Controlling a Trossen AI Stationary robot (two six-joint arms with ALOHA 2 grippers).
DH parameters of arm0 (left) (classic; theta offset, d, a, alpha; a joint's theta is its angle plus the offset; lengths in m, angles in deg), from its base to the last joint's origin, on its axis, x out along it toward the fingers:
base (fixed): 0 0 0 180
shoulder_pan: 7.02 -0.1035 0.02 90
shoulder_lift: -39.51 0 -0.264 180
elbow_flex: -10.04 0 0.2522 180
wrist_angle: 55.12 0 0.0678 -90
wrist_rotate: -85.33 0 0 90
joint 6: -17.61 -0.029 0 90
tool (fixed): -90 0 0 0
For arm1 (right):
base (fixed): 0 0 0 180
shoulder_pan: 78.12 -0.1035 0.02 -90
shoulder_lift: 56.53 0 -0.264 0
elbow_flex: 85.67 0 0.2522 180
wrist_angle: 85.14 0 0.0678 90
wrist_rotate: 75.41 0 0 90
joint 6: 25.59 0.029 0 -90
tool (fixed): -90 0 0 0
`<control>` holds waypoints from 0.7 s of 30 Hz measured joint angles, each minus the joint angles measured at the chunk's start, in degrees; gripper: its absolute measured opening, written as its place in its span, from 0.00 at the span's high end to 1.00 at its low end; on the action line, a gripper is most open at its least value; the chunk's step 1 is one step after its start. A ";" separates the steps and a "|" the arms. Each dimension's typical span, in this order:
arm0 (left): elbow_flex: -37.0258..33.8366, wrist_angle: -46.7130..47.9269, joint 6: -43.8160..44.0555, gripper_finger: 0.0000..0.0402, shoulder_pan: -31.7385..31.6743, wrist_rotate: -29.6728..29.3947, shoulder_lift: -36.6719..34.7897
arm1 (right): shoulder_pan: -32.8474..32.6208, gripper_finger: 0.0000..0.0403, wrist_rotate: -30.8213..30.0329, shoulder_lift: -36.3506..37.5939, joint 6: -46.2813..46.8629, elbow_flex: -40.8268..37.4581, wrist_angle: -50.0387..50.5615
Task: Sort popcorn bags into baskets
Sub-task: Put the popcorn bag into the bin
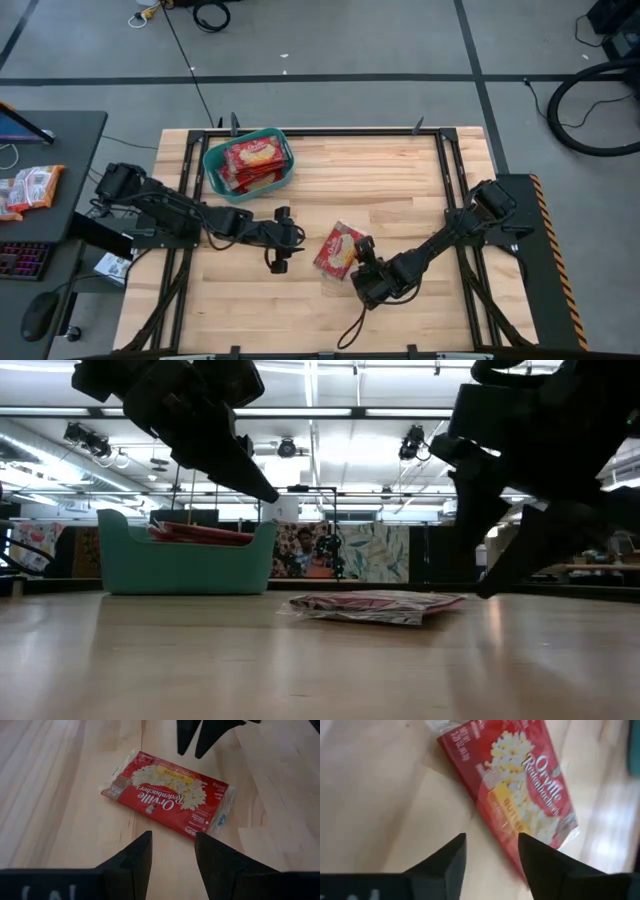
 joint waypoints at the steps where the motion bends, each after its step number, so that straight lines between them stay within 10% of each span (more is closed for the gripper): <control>1: 0.00 0.18 0.02 0.62 0.15 0.00 0.00 | 0.13 0.52 -0.42 0.00 -1.20 -0.31 -0.91; 21: 0.00 1.44 1.22 0.62 1.96 0.15 -0.04 | 3.65 0.57 -2.23 0.13 -16.65 -8.50 -18.40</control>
